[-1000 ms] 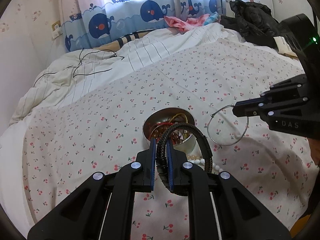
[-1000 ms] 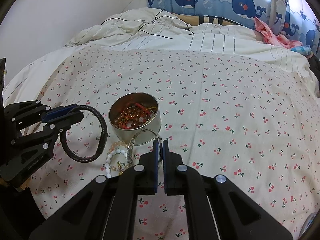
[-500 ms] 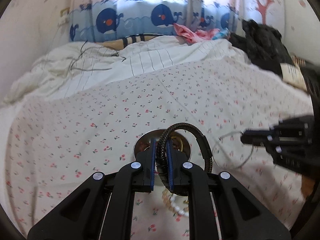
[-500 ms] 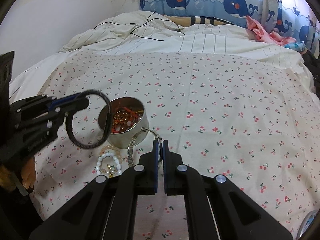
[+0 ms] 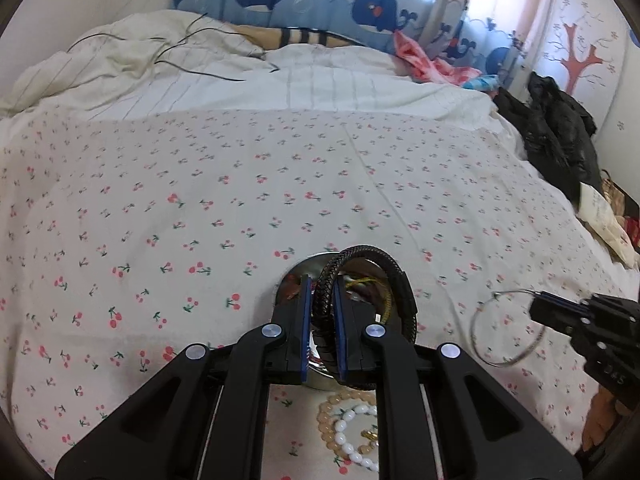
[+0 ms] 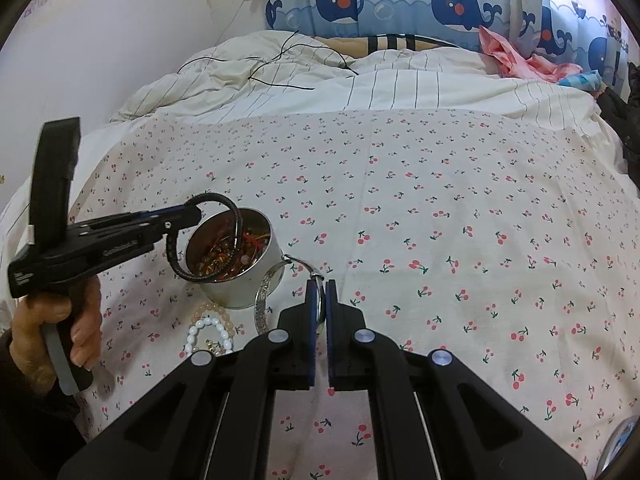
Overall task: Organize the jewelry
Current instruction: 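Open left tool to drop black bracelet into tin while right tool holds bangle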
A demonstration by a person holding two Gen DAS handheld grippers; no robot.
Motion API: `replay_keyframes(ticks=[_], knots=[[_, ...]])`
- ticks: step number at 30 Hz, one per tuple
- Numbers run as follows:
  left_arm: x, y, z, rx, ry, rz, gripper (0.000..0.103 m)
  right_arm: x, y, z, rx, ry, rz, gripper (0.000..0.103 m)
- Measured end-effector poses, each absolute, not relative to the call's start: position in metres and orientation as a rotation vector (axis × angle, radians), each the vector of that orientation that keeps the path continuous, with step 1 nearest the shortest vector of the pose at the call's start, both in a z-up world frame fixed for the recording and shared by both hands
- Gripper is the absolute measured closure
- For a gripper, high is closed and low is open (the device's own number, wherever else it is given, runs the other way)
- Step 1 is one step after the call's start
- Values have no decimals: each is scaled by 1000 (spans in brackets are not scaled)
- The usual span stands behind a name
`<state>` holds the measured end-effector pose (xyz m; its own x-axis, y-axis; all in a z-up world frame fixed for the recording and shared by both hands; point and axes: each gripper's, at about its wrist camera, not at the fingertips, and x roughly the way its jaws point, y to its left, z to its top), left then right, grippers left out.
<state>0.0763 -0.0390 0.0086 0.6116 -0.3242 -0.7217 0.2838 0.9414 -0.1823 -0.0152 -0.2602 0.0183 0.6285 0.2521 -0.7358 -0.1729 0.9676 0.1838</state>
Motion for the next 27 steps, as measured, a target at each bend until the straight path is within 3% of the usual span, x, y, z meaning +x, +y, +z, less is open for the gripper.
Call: replay_keyframes(ticks=[4, 13, 15, 16, 27], knots=[[86, -38, 0, -48, 877, -329, 93, -13, -259, 19, 105, 855, 243, 98], [90, -38, -7, -41, 935, -320, 80, -5, -246, 23, 144, 838, 265, 98], [85, -35, -1, -15, 894, -273, 51, -1, -237, 26, 149, 827, 280, 98], [83, -33, 1, -10, 881, -262, 47, 1, -232, 28, 153, 823, 287, 98], [72, -17, 22, 35, 819, -220, 43, 29, -189, 25, 179, 820, 335, 98]])
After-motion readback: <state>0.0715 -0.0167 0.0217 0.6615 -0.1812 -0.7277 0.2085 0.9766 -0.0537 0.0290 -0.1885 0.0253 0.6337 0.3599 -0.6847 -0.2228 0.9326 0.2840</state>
